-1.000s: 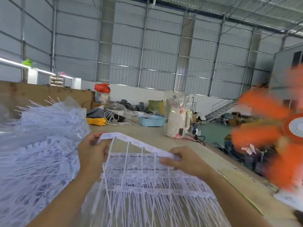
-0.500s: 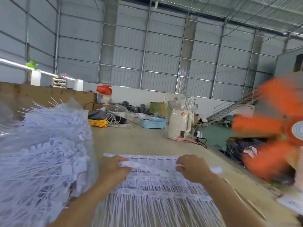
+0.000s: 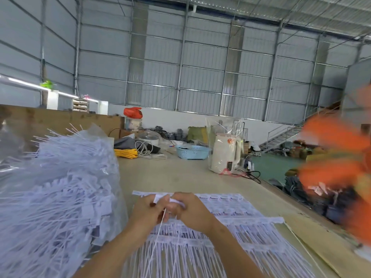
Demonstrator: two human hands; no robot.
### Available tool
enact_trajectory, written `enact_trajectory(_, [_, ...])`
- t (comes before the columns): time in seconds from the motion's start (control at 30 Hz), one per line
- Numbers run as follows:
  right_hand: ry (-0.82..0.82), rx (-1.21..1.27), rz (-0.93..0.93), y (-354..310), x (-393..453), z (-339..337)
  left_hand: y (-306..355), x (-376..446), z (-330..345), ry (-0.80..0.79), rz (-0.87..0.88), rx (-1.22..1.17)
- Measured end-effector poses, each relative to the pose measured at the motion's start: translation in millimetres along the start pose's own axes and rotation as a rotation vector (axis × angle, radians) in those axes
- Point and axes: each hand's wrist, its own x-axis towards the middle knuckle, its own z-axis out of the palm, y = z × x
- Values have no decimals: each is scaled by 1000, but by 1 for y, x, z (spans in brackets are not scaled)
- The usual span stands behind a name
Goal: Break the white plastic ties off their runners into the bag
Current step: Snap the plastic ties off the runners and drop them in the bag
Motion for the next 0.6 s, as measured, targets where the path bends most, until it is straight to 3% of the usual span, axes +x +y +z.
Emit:
enact_trajectory(0.13, [-27, 13, -25, 2, -2, 5, 0, 1, 0, 121, 118, 263])
enact_trajectory(0.27, [90, -101, -71, 2, -4, 10, -2, 8, 1, 211, 115, 282])
enact_trajectory(0.47, [83, -684, -140, -10, -6, 2, -7, 20, 2, 196, -65, 161])
enact_trajectory(0.53, [147, -624, -161, -23, -9, -9, -5, 23, -4, 272, -125, 113])
enact_trajectory(0.6, [348, -340, -114, -33, -11, -29, -4, 28, -22, 442, -162, 106])
